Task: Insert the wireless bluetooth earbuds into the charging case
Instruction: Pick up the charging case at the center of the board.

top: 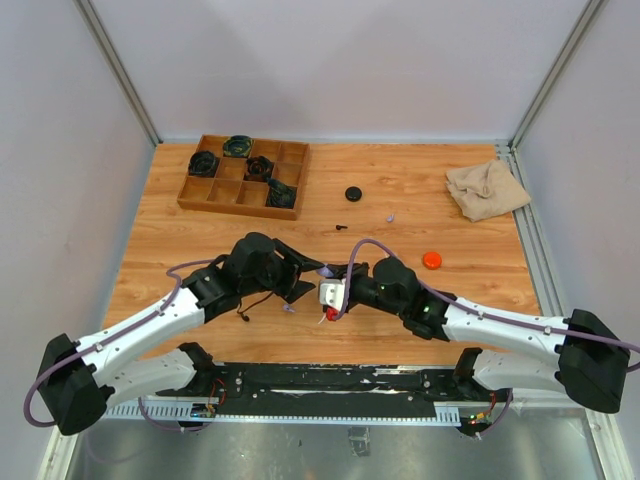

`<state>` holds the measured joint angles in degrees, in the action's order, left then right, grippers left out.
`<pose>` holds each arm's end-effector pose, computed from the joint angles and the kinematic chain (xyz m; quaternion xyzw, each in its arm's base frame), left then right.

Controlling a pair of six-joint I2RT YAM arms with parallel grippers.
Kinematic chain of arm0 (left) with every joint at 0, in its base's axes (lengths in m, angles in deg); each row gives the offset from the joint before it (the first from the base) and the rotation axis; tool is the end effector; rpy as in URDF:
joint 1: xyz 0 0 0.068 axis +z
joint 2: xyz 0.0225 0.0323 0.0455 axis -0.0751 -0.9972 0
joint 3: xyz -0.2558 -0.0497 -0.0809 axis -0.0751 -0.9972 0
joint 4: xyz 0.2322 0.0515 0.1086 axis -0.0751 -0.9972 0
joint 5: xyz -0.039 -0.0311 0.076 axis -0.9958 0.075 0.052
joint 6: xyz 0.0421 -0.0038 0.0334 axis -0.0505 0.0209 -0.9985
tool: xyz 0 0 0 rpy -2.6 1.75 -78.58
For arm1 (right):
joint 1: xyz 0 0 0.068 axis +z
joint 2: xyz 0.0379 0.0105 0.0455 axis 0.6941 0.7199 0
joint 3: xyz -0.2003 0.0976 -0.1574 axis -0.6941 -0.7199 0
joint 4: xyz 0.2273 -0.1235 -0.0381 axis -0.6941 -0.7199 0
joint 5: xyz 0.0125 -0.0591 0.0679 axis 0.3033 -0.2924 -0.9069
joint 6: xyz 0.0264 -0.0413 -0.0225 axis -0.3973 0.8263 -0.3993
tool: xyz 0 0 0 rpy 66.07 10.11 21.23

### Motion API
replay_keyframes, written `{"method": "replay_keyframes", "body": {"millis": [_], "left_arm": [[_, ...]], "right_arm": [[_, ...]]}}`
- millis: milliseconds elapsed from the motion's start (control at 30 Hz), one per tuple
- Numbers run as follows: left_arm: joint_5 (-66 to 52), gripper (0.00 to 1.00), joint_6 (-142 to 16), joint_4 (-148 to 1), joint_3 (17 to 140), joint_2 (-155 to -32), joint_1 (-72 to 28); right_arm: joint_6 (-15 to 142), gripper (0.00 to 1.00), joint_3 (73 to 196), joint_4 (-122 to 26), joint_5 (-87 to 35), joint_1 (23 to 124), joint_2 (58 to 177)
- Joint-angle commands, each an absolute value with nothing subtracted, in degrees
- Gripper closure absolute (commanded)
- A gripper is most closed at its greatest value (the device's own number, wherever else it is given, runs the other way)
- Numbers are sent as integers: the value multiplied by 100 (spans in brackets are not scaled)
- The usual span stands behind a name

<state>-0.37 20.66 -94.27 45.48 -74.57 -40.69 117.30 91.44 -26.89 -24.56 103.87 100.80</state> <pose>0.1515 -0.1527 0.2535 -0.3714 0.8113 -0.4275 0.1450 0.1232 0.2201 0.2515 -0.6393 0.4348 0.1124 0.6242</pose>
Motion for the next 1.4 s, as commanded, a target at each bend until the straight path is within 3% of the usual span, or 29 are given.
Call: {"method": "replay_keyframes", "body": {"millis": [0, 233, 633, 900, 1000, 1133, 1367], "left_arm": [[211, 40, 2565, -9130, 4406, -7336, -3993], [230, 50, 2861, -8678, 4198, -7401, -3979], [81, 55, 2999, -8428, 4170, -7730, -3974], [12, 75, 3271, -8147, 3942, -7730, -3978], [-7, 84, 3342, -8075, 3879, -7726, -3973], [62, 92, 3355, -8069, 3826, -7672, -3976], [180, 99, 3438, -7970, 3668, -7554, -3972]], "right_arm": [[11728, 90, 9032, -2360, -2513, 10512, 10096], [11658, 90, 8987, -2193, -2521, 10556, 10128], [11667, 91, 8952, -2033, -2517, 10574, 10207], [11659, 87, 8833, -1821, -2459, 10591, 10226], [11659, 82, 8823, -1807, -2435, 10590, 10234], [11638, 68, 8747, -1749, -2329, 10592, 10181], [11396, 50, 8655, -1765, -2132, 10592, 10012]]}}
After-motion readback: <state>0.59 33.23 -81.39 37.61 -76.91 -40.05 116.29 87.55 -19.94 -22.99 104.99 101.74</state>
